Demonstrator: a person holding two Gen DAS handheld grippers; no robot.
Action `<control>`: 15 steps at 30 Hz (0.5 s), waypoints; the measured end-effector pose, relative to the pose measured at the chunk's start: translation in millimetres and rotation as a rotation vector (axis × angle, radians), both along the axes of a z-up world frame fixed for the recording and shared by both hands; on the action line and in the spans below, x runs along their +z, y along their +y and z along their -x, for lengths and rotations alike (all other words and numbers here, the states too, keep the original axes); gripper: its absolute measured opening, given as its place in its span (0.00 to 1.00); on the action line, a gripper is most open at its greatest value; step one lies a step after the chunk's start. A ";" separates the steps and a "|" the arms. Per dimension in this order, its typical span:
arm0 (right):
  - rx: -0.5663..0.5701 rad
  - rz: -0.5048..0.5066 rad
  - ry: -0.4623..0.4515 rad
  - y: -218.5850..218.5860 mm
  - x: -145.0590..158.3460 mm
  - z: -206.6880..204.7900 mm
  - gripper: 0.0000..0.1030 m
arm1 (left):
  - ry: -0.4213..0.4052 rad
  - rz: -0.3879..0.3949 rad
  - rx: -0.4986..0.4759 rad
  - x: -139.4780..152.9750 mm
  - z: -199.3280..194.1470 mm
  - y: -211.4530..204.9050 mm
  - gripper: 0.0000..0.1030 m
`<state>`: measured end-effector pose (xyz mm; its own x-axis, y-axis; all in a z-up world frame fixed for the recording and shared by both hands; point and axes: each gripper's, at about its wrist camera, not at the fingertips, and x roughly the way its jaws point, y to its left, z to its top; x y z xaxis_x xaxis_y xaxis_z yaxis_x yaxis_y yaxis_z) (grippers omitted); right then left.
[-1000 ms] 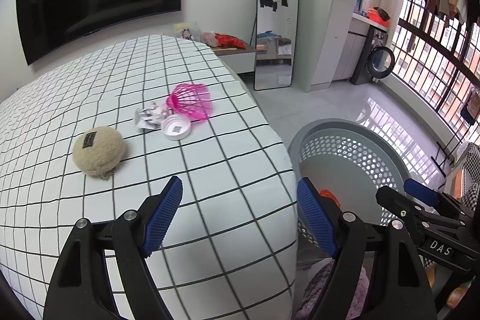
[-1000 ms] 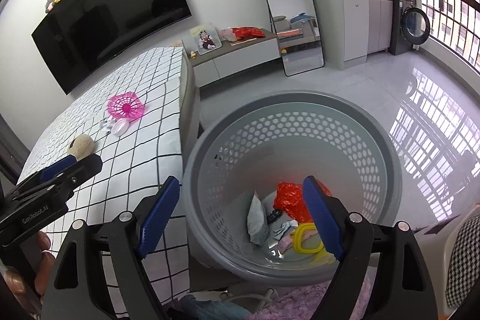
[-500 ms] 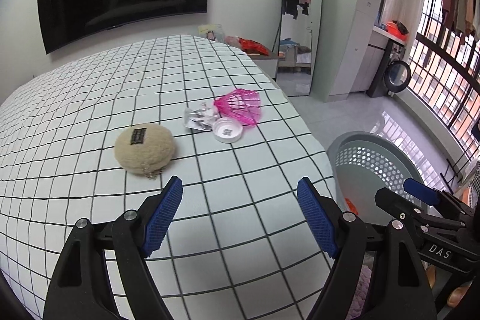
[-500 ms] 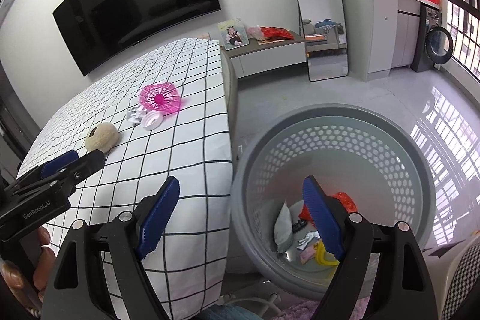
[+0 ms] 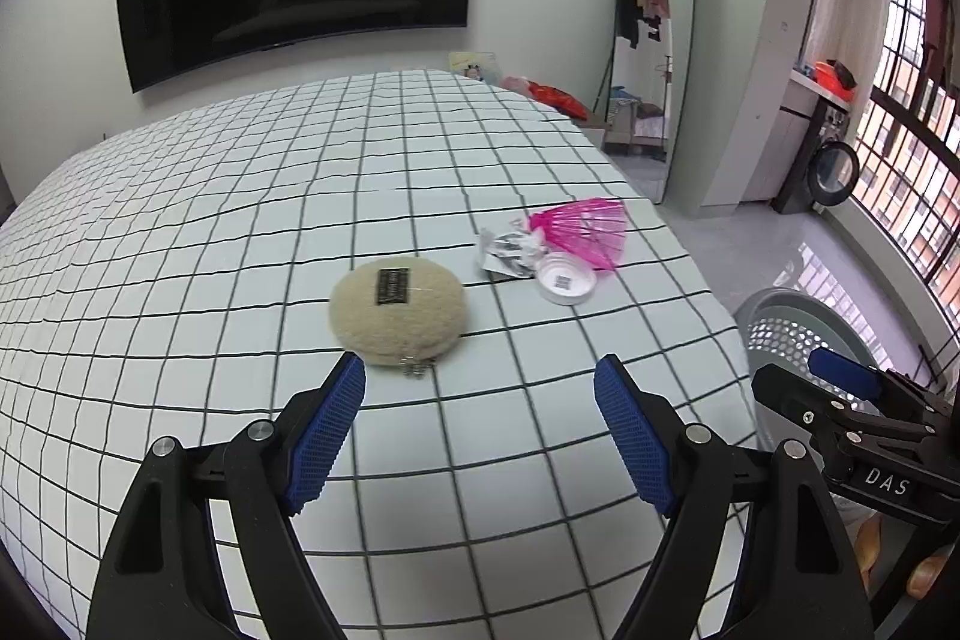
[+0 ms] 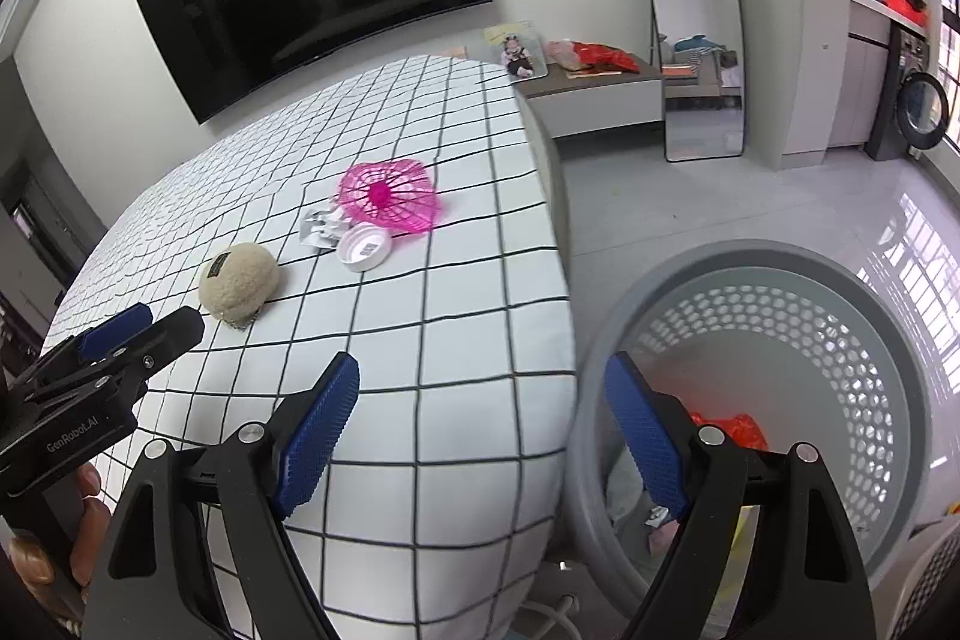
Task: Collect trash
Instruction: 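Move both open tools back over the bed toward the beige pouch and white lid, then grasp the white round lid with the right gripper and lift it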
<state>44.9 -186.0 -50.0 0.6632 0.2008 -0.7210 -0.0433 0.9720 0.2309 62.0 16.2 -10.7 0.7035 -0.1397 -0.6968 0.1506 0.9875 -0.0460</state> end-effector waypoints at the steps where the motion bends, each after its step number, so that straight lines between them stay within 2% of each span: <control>1: 0.013 0.005 0.005 5.5 -1.3 -4.6 0.78 | -0.001 -0.006 0.013 -1.0 -1.4 4.2 0.75; 15: 0.107 0.051 0.048 60.9 -12.3 -66.9 0.78 | -0.004 -0.050 0.108 -15.2 -22.8 38.5 0.75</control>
<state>111.8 -125.1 -62.3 0.6043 0.2311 -0.7625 -0.1376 0.9729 0.1858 84.8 54.7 -25.9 0.7154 -0.0279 -0.6982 0.0432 0.9991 0.0043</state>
